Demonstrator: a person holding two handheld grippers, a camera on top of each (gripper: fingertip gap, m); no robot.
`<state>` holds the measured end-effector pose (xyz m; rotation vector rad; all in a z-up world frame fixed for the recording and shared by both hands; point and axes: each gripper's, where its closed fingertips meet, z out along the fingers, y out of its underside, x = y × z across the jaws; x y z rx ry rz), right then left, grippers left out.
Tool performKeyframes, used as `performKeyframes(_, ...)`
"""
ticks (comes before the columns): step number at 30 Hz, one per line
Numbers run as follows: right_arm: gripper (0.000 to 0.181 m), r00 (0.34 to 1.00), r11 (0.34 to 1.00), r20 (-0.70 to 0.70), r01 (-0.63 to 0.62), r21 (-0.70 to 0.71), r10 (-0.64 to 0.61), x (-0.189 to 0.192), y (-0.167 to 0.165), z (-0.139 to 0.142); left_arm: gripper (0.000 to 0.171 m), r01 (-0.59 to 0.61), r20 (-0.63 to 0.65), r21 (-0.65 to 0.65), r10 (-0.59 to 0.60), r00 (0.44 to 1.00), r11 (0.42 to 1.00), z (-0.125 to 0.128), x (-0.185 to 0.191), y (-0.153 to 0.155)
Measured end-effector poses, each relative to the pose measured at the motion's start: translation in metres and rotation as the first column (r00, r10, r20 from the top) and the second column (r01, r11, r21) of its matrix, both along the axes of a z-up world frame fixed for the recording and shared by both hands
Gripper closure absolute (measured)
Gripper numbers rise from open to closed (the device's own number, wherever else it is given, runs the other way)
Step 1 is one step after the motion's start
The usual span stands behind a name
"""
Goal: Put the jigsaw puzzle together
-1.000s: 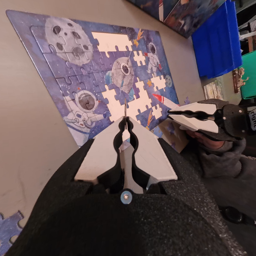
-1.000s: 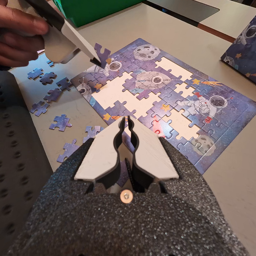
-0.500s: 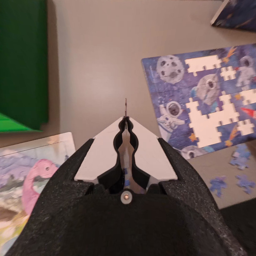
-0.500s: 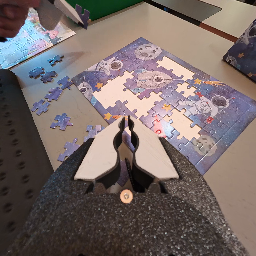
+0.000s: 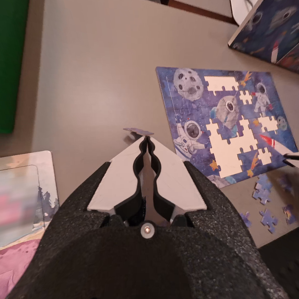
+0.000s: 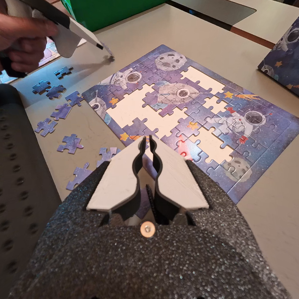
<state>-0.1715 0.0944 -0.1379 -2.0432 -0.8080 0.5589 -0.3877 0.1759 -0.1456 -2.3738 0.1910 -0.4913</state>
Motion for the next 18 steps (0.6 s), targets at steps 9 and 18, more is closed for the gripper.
performKeyframes(9, 0.178, 0.992, 0.994, -0.058, 0.111, 0.014, -0.11, 0.026, 0.01, 0.012, 0.171, 0.001, 0.041, -0.015, 0.0, 0.999, 1.0, 0.005, -0.009, -0.032)
performKeyframes(18, 0.178, 0.945, 0.945, 0.017, 0.326, 0.034, -0.327, 0.11, 0.011, 0.009, 0.171, 0.013, 0.252, 0.23, -0.073, 0.965, 0.973, 0.052, 0.03, -0.068)
